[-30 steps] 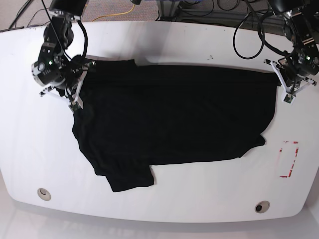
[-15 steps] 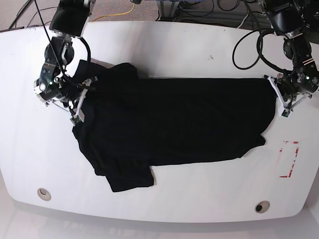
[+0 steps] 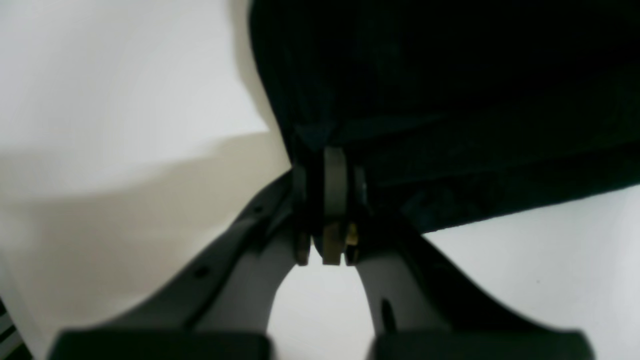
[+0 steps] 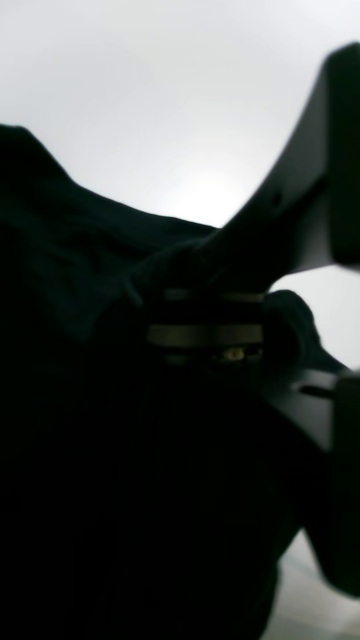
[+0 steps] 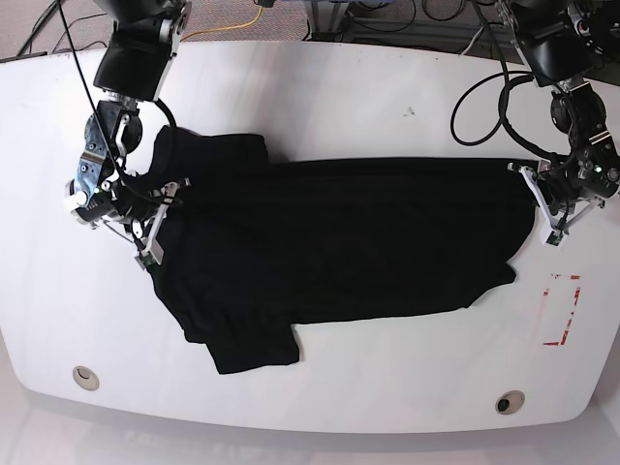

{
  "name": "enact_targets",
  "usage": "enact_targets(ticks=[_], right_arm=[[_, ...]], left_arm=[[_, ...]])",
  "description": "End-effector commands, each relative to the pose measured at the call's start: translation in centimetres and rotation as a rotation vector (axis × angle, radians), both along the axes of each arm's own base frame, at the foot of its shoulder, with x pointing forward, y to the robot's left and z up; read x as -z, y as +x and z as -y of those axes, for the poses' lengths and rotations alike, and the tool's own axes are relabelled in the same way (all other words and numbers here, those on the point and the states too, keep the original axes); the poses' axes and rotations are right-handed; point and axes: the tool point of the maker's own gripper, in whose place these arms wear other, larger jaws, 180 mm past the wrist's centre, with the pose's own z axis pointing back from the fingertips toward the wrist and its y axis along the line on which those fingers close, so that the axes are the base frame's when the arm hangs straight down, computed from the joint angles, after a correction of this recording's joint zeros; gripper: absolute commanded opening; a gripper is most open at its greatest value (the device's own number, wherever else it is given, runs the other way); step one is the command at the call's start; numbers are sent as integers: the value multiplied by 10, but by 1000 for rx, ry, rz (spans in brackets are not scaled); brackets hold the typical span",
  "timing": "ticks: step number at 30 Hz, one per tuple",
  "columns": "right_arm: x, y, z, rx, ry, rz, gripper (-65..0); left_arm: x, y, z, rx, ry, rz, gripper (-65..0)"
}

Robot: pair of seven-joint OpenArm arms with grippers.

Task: Layout the t-shirt on the table in an organized manner, then fold the t-shirt properly
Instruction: 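Pull the held shirt edge taut between both grippers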

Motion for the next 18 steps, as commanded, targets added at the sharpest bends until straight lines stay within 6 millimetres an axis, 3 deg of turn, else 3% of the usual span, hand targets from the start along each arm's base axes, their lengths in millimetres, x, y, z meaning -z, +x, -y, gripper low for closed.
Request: enact_targets(ticks=[1,6,10,12,15,16,18], right_arm=[[-8,13,6,10,-2,40,-629],[-2,16,4,13,21,30,-629],[3,16,3,15,34,22,-625],[3,17,2,15,39,28,-591],[4,17,2,16,42,31,-468],[4,16,2,17,42,31,-384],[3,17,2,16,40,35,-277]], left_arm=[[-15,15,-2,19,29,41,-597],[-11,15,5,42,26,29,-496],[-14,20,8,49,15,60,-458],[-14,22,9,51,11,73,-447],[-6,17,3,41,28,40,-425],[0,15,-1,33,42,18,-414],[2,15,-6,26,58,6,-403]])
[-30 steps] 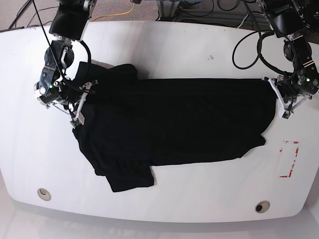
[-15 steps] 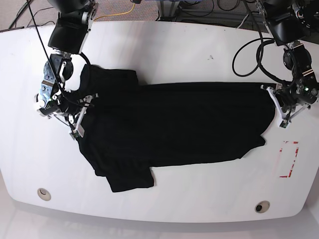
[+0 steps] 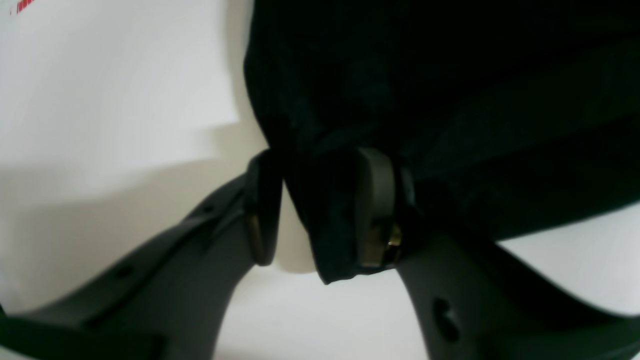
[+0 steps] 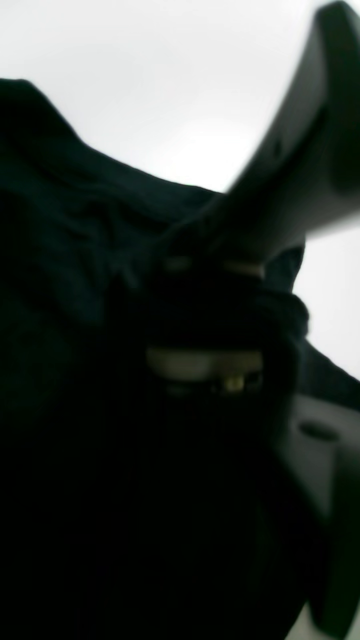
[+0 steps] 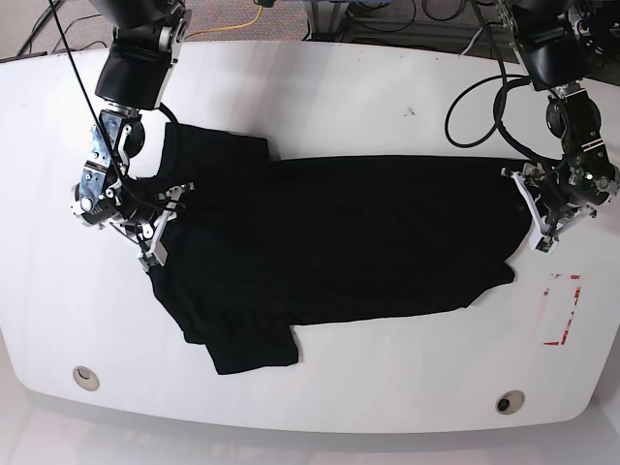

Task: Layout the t-shirt on the table in an organized manner, then fold the t-shirt properly
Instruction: 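Pull the held shirt edge taut between both grippers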

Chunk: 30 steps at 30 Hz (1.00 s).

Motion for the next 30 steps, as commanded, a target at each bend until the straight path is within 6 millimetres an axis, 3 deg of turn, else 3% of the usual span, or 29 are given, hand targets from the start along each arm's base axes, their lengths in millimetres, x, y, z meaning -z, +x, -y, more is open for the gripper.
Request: enact_targets(ticks=[1,5,7,11,17,30], right_arm=[[-15,12,7,5,-12,54,-206],[-27,16,12,7,-31,89,-29],[-37,16,16,3,-56,117,0],[-59,10,21,-12,-115,188,0],[-77,-16,21,1,-157,244,0],[-48,-80,0,78,152,199,0]], left_arm=[[-9,10,-14,-15,40,17,-392],[-9,12,-20,-23,63,9,-306],[-12,13,-21,-25,66,16,-262],[-26,17,-26,-20,99,52,-204],[-50,22,-23,4,144,123,-217],[-97,26,-11,52,220,264,-215]])
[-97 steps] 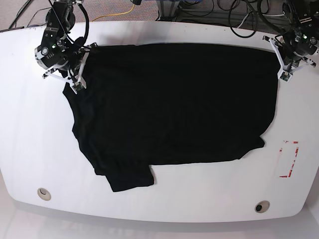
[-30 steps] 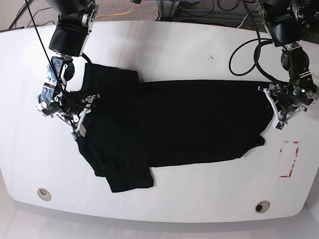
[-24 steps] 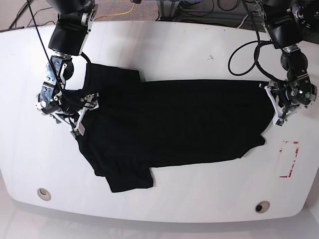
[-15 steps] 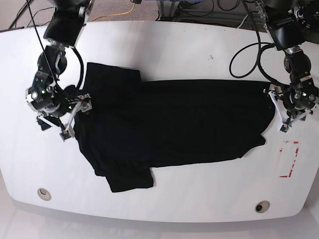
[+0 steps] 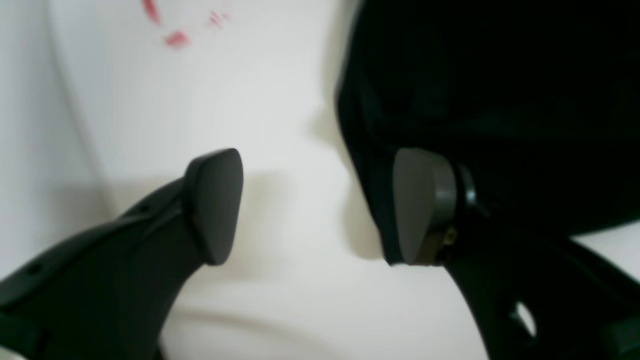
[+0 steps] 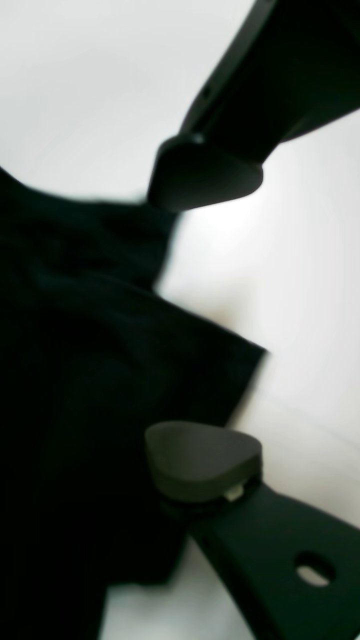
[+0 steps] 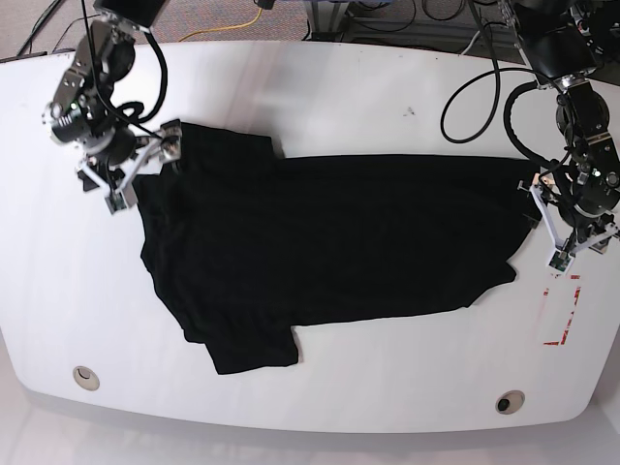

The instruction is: Layout the t-shirt on the table in an organized manner, then fold the t-shirt properly

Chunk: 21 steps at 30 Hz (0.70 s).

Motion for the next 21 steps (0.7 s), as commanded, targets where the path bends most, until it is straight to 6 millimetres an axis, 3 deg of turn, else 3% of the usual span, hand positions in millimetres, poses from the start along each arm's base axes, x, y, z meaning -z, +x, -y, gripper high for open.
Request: enact_targets(ticks=[1,7,17,21], right_arm=[[-1,0,-2,14,83,24,0],[15,-8,-3,49,173,8,0],[39,-17,-5,74,225,-57,0],[50,-20,-19,44,247,-94,0]], left_arm=[[-22,6,-1,14,27,66,-215],[-35,8,2,26,45,100,-215],[-30,3,1,25,47,85,-217],[-29,2,1,25,47,82,-217]])
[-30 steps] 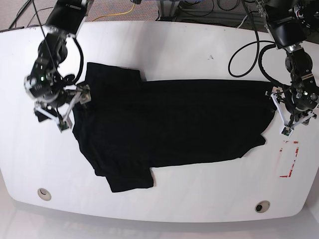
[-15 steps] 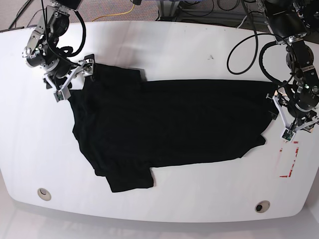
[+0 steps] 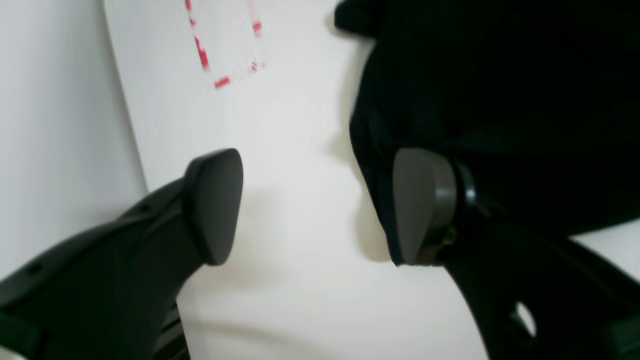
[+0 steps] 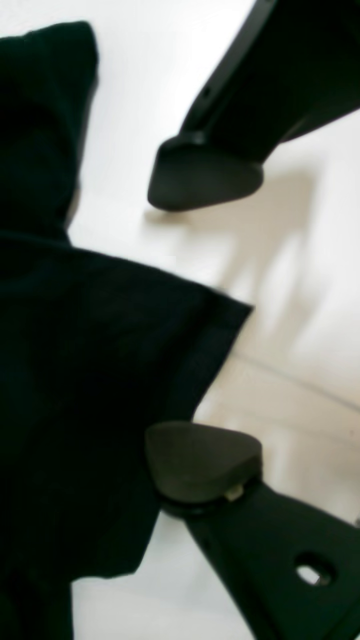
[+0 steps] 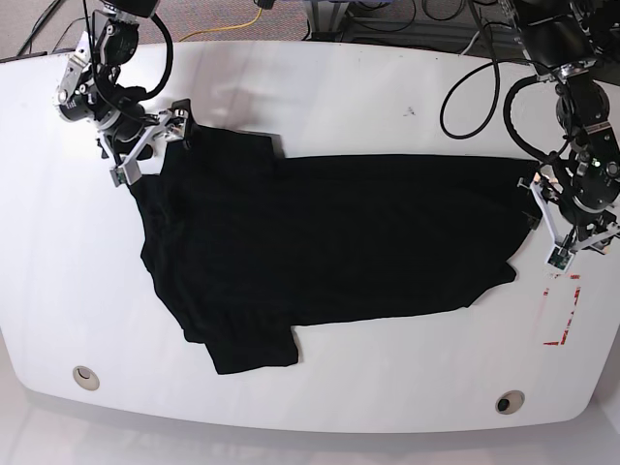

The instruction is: Layout the t-shirt on the table in an organized manner, then fold the t-shirt properly

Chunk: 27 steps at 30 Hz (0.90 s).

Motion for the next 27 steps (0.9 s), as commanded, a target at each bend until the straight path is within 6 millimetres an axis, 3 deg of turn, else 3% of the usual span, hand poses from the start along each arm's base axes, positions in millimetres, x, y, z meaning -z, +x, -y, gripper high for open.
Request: enact_targets(ticks=[1,7,10,11,12,16,17,18,19,21,27], right_arm=[[1,4,-10,-31,20,3,0],[6,3,-31,-65,55,-7,0],[7,2,-41,-83,68,-11,-79],[8,2,-45,-90,74,-13,-146],[7,2,-45,-92,73,-12,-171],[2,4,-49,-109,67,4,-471],[2,4,-49,-109,67,6,-504],[1,5,-49,-110,65,7,-595],[0,5,-49,-113,61,9,-631],[-5,6,-48,-122,41,15,-650],[-30,7,-45,-162,-33,64,-623]], left_arm=[[-16,7,-5,2,20,47,-217],[-12,4,-5,2,19,35,-217],[-12,4,-5,2,19,35,-217],[-12,4,-5,2,19,35,-217],[-12,4,-5,2,19,35,-217],[-11,3,-5,1,20,31,-217],[-11,3,-5,1,20,31,-217],[-11,3,-5,1,20,31,-217],[-11,3,-5,1,20,31,-217],[-11,3,-5,1,20,31,-217],[-11,3,-6,1,21,31,-217]])
